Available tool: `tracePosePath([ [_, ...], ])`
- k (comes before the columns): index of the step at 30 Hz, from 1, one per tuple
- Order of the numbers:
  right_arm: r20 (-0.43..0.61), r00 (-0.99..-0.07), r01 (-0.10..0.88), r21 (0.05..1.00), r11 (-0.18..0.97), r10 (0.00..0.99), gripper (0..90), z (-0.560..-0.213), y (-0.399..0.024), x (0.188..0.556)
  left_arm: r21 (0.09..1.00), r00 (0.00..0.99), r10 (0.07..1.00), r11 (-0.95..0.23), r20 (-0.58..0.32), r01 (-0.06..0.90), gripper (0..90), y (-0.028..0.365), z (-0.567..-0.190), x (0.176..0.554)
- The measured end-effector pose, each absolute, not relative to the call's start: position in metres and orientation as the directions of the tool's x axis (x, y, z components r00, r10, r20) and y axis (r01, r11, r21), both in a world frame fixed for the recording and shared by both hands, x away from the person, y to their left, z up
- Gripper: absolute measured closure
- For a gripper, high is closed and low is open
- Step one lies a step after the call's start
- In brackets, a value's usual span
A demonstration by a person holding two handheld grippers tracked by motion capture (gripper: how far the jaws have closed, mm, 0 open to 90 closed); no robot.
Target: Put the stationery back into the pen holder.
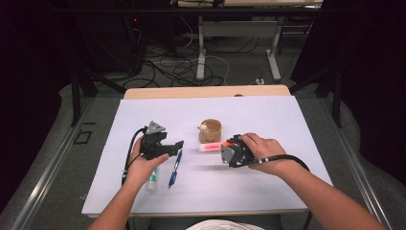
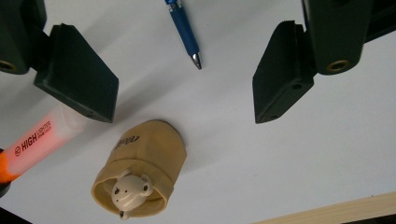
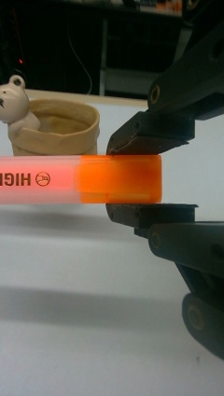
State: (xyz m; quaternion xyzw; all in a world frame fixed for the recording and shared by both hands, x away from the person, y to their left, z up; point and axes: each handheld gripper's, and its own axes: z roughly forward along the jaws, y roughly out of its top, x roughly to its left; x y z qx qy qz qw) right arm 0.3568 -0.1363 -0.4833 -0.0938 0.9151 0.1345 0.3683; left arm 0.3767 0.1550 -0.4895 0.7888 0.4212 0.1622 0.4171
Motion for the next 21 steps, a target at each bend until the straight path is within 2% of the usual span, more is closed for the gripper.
tracePosePath([
  [4,-0.752,-0.637,-0.342,0.079,0.936,-0.169,66.9,-0.479,-0.139,0.349,0.791,0.605,0.791,-0.309,-0.095,0.528,23.5,0.152,-0.488,0.376],
  [6,-0.757,-0.626,-0.342,0.053,0.938,-0.186,66.9,-0.479,-0.14,0.347,0.789,0.61,0.786,-0.308,-0.104,0.531,23.5,0.15,-0.487,0.376],
  [8,-0.772,-0.582,-0.373,-0.026,0.928,-0.256,66.9,-0.478,-0.142,0.342,0.784,0.626,0.774,-0.325,-0.102,0.529,23.5,0.147,-0.485,0.376],
  [10,-0.776,-0.574,-0.379,-0.031,0.925,-0.261,66.9,-0.478,-0.142,0.341,0.782,0.636,0.765,-0.333,-0.103,0.527,23.5,0.143,-0.482,0.376],
  [12,-0.785,-0.531,-0.413,-0.091,0.906,-0.321,66.9,-0.473,-0.143,0.338,0.779,0.645,0.756,-0.338,-0.109,0.528,23.6,0.139,-0.48,0.375],
  [21,-0.761,-0.435,-0.494,-0.245,0.834,-0.482,66.9,-0.471,-0.141,0.331,0.741,0.708,0.695,-0.408,-0.126,0.533,32.0,0.115,-0.466,0.374],
])
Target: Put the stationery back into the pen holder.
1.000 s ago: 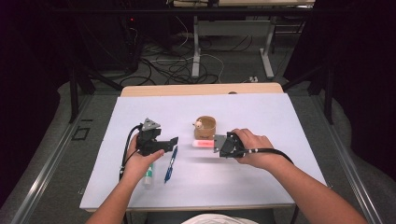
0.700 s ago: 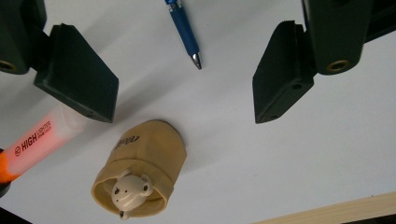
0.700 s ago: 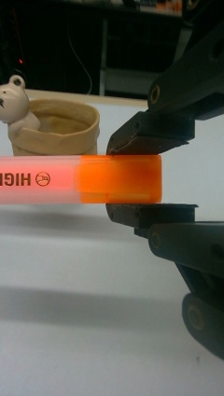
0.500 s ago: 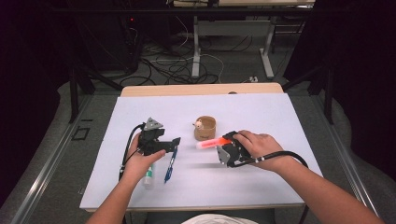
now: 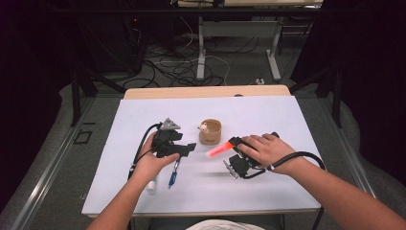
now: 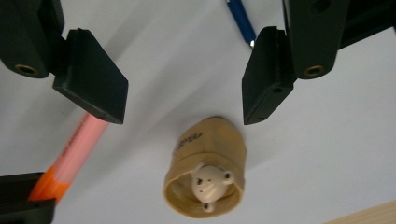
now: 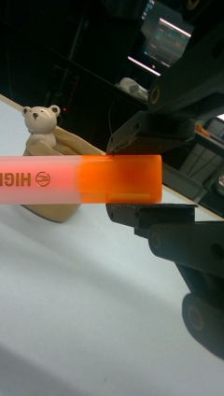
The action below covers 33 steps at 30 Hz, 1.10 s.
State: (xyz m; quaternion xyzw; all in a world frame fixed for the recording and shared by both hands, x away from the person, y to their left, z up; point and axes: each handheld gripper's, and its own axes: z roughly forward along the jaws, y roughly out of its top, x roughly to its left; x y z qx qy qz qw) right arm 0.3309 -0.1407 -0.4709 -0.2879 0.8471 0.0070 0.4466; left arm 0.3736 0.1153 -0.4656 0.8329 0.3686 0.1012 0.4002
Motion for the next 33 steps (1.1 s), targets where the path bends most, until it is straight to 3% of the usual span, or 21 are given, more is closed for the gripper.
tracePosePath([
  [16,-0.698,-0.244,-0.605,-0.433,0.668,-0.673,66.9,-0.463,-0.138,0.321,0.688,0.837,0.529,-0.555,-0.141,0.467,44.8,0.075,-0.454,0.367],
  [22,-0.68,-0.212,-0.629,-0.455,0.63,-0.702,66.9,-0.465,-0.135,0.314,0.65,0.88,0.45,-0.625,-0.154,0.433,50.6,0.058,-0.455,0.364],
  [33,-0.661,-0.138,-0.688,-0.472,0.552,-0.737,66.9,-0.471,-0.129,0.306,0.611,0.899,0.402,-0.672,-0.174,0.418,60.7,0.045,-0.458,0.362],
])
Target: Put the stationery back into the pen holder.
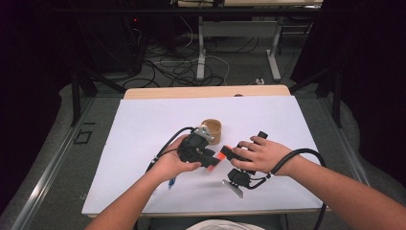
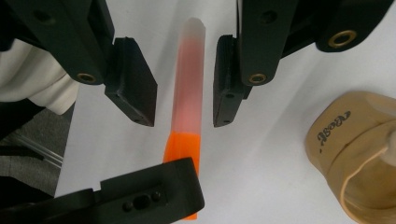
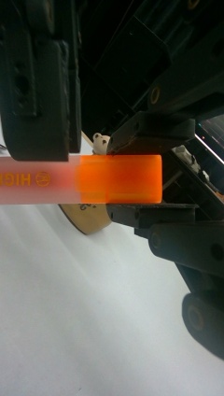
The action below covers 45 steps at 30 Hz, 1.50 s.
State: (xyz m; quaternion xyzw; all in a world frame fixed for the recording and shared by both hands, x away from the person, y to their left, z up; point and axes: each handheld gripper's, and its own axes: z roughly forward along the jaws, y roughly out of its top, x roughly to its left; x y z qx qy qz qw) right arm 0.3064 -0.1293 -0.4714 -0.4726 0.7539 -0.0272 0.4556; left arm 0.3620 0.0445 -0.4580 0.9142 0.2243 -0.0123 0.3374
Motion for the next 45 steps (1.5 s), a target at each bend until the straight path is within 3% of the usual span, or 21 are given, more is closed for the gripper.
tracePosePath([
  [9,-0.652,-0.105,-0.701,-0.487,0.521,-0.751,66.8,-0.473,-0.126,0.301,0.573,0.9,0.383,-0.698,-0.208,0.429,67.0,0.036,-0.46,0.362],
  [25,-0.639,-0.085,-0.72,-0.491,0.49,-0.764,66.8,-0.48,-0.124,0.296,0.498,0.914,0.355,-0.767,-0.194,0.404,72.4,0.027,-0.464,0.365],
  [38,-0.631,-0.077,-0.719,-0.502,0.482,-0.772,66.7,-0.481,-0.122,0.295,0.487,0.899,0.373,-0.755,-0.231,0.439,73.9,0.028,-0.466,0.366],
  [45,-0.664,-0.143,-0.71,-0.448,0.543,-0.734,60.1,-0.478,-0.12,0.3,0.499,0.885,0.393,-0.731,-0.25,0.465,74.3,0.03,-0.467,0.369],
])
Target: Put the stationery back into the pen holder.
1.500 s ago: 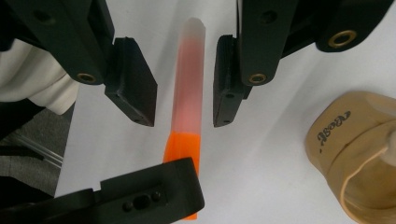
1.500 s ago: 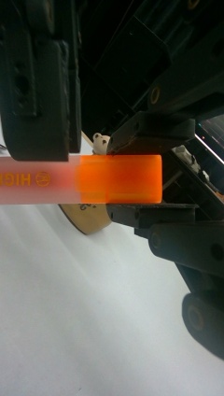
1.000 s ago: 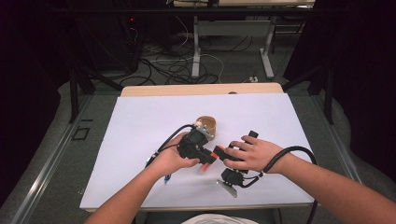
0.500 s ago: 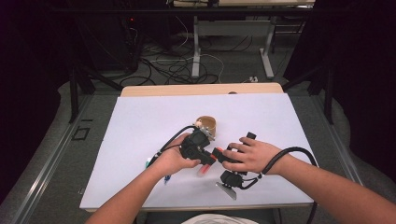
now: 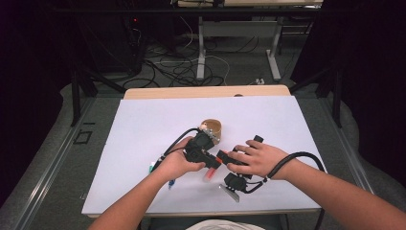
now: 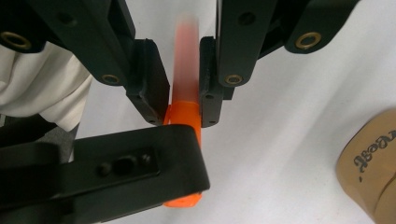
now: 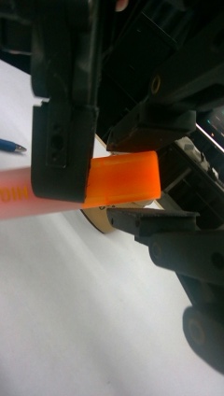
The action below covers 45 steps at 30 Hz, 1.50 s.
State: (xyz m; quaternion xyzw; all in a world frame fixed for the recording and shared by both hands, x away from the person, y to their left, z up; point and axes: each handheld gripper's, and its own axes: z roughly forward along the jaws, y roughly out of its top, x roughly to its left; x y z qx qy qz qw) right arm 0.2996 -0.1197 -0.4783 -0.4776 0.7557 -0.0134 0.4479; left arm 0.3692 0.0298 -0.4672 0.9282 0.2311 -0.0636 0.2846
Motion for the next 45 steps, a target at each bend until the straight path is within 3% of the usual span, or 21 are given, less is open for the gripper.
tracePosePath([
  [4,-0.679,-0.2,-0.679,-0.423,0.6,-0.706,53.8,-0.477,-0.121,0.301,0.503,0.857,0.437,-0.695,-0.271,0.514,76.0,0.03,-0.471,0.369],
  [7,-0.701,-0.232,-0.679,-0.379,0.629,-0.674,50.8,-0.477,-0.123,0.304,0.49,0.867,0.431,-0.716,-0.25,0.497,75.9,0.033,-0.472,0.373],
  [25,-0.762,-0.459,-0.548,-0.162,0.82,-0.457,42.6,-0.476,-0.134,0.313,0.555,0.818,0.519,-0.616,-0.248,0.559,76.1,0.045,-0.472,0.379],
  [34,-0.778,-0.576,-0.425,0.021,0.905,-0.252,36.2,-0.473,-0.141,0.322,0.588,0.788,0.565,-0.56,-0.245,0.584,76.2,0.055,-0.473,0.384],
  [35,-0.772,-0.608,-0.383,0.083,0.92,-0.184,33.1,-0.474,-0.143,0.324,0.594,0.782,0.573,-0.55,-0.244,0.588,76.2,0.057,-0.473,0.385],
  [37,-0.771,-0.613,-0.379,0.097,0.92,-0.172,32.0,-0.473,-0.143,0.325,0.602,0.779,0.578,-0.539,-0.244,0.589,76.1,0.057,-0.473,0.385],
  [41,-0.75,-0.656,-0.318,0.179,0.931,-0.08,26.0,-0.473,-0.144,0.33,0.629,0.779,0.584,-0.524,-0.227,0.575,76.2,0.061,-0.472,0.388],
  [42,-0.723,-0.69,-0.273,0.237,0.932,-0.018,24.3,-0.472,-0.146,0.332,0.631,0.776,0.588,-0.517,-0.229,0.578,76.1,0.062,-0.471,0.388],
  [45,-0.703,-0.71,-0.242,0.273,0.931,0.022,22.0,-0.472,-0.147,0.335,0.644,0.771,0.594,-0.501,-0.23,0.578,76.1,0.063,-0.471,0.39],
])
